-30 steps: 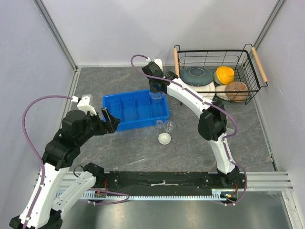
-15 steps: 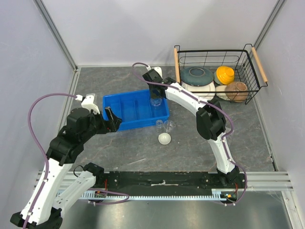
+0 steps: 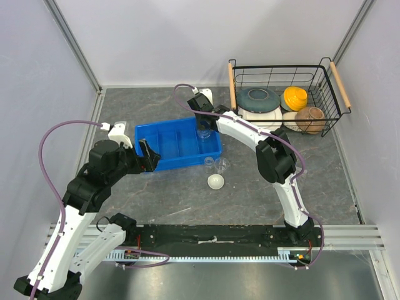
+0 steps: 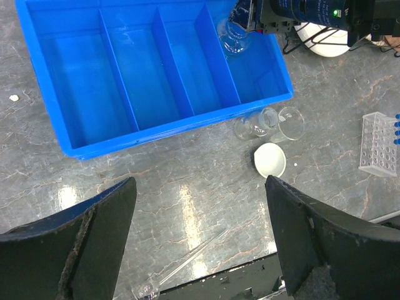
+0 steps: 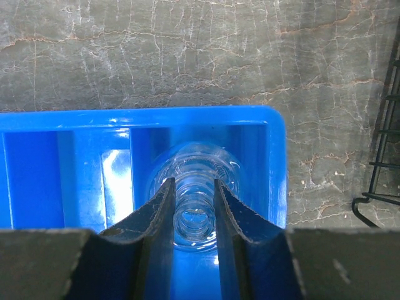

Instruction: Organize the chemistry lab equipment

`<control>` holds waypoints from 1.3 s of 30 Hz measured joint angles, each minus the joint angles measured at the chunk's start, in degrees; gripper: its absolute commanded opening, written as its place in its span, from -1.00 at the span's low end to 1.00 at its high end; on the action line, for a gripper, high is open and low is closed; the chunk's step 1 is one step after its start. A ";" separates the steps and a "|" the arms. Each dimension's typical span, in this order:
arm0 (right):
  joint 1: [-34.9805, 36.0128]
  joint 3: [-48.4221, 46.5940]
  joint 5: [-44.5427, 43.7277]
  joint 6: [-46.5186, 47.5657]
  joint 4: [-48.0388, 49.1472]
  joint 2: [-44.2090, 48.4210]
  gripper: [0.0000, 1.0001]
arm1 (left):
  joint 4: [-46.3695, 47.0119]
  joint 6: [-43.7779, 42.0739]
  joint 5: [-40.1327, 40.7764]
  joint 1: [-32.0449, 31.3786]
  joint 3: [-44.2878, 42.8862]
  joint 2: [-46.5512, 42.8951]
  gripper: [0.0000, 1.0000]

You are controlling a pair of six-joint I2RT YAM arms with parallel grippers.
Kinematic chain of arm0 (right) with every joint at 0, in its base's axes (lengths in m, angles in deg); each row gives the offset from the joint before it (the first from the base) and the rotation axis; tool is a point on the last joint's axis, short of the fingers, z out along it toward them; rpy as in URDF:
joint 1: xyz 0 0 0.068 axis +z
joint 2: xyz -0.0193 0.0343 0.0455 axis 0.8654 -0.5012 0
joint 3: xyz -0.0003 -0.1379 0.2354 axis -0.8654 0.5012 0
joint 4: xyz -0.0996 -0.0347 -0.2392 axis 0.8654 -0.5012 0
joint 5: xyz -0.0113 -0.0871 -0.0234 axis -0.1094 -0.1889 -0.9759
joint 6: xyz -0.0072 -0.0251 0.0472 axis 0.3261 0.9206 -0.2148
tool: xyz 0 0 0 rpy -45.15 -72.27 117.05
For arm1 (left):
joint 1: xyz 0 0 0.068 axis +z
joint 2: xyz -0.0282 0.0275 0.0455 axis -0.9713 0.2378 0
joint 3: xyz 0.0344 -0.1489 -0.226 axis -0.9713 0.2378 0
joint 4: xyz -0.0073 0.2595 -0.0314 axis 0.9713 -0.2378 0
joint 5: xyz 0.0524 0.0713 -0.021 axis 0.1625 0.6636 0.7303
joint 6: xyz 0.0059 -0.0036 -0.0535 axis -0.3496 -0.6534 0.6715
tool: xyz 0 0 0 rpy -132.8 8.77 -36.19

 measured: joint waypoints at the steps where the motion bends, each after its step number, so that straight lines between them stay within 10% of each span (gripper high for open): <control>1: 0.02 0.00 -0.04 0.07 0.11 0.00 -0.52 | 0.00 -0.11 0.00 0.00 0.00 0.00 0.80; 7: 0.04 0.00 -0.13 0.74 0.31 0.00 -0.46 | 0.00 -0.37 0.00 0.00 0.04 -0.02 0.81; 17: 3.91 0.55 -5.03 2.56 0.28 3.32 0.35 | -0.04 -0.39 0.00 0.00 0.48 -0.20 0.80; 39: 15.74 17.11 -10.71 3.13 -6.21 25.81 0.37 | -2.64 -0.39 0.85 0.00 -3.56 -1.88 0.82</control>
